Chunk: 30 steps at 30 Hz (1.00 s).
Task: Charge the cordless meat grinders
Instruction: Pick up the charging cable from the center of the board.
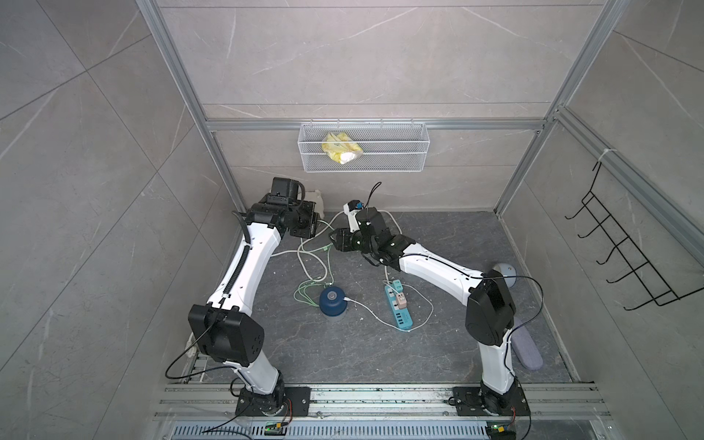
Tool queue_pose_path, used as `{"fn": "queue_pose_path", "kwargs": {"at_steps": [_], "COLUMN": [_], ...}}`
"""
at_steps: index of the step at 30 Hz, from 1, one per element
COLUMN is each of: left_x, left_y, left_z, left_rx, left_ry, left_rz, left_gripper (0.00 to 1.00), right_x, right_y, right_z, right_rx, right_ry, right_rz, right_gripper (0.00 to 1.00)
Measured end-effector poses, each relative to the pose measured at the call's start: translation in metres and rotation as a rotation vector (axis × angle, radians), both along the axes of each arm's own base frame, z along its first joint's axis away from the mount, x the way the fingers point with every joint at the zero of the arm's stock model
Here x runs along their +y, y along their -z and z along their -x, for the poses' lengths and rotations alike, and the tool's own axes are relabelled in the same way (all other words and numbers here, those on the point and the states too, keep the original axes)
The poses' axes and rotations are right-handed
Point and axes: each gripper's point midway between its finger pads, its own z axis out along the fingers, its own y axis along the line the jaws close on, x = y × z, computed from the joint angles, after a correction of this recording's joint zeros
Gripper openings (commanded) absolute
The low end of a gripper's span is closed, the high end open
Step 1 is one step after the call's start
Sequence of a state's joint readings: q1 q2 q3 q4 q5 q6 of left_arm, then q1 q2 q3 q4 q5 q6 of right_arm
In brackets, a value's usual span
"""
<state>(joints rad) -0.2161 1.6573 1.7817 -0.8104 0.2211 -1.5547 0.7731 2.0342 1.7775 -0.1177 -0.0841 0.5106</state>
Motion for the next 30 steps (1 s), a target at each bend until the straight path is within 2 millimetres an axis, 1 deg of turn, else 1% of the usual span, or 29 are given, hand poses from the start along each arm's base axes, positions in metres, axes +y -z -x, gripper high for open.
{"fn": "queue_pose_path", "kwargs": {"at_steps": [4, 8, 11, 12, 15, 16, 17, 20, 21, 23, 24, 27, 30], "left_x": [0.000, 0.000, 0.000, 0.000, 0.000, 0.000, 0.001, 0.003, 0.005, 0.009, 0.012, 0.024, 0.040], "left_y": [0.000, 0.000, 0.000, 0.000, 0.000, 0.001, 0.001, 0.006, 0.009, 0.012, 0.014, 0.019, 0.023], "left_z": [0.000, 0.000, 0.000, 0.000, 0.000, 0.000, 0.000, 0.002, 0.002, -0.001, -0.004, -0.017, -0.031], "left_rx": [0.002, 0.002, 0.002, 0.003, 0.005, 0.005, 0.006, 0.009, 0.006, -0.013, -0.032, -0.102, -0.183], "left_ry": [-0.004, -0.004, -0.005, -0.005, -0.007, -0.008, -0.010, -0.016, -0.018, -0.016, -0.008, 0.020, 0.064], "left_rz": [0.002, 0.003, 0.003, 0.003, 0.005, 0.005, 0.005, -0.007, -0.018, -0.045, -0.061, -0.116, -0.204], "left_gripper": [0.00, 0.00, 0.00, 0.00, 0.00, 0.00, 0.02, 0.35, 0.43, 0.51, 0.52, 0.53, 0.53], "right_x": [0.001, 0.004, 0.005, 0.006, 0.008, 0.009, 0.009, 0.009, 0.008, 0.002, -0.001, -0.014, -0.035], "right_y": [0.011, 0.028, 0.037, 0.038, 0.034, 0.033, 0.032, 0.033, 0.034, 0.037, 0.037, 0.030, 0.015], "right_z": [-0.004, -0.007, -0.008, -0.009, -0.010, -0.010, -0.010, -0.009, -0.008, -0.002, 0.001, 0.012, 0.021], "right_rx": [0.021, 0.049, 0.066, 0.069, 0.066, 0.062, 0.063, 0.063, 0.065, 0.078, 0.088, 0.113, 0.136], "right_ry": [0.016, 0.025, 0.028, 0.029, 0.027, 0.025, 0.025, 0.019, 0.019, 0.017, 0.013, 0.000, 0.000], "right_rz": [0.010, 0.021, 0.025, 0.026, 0.012, 0.009, 0.002, 0.003, 0.006, 0.020, 0.027, 0.059, 0.089], "right_gripper": [0.46, 0.37, 0.27, 0.22, 0.06, 0.02, 0.00, 0.00, 0.00, 0.00, 0.00, 0.00, 0.00]}}
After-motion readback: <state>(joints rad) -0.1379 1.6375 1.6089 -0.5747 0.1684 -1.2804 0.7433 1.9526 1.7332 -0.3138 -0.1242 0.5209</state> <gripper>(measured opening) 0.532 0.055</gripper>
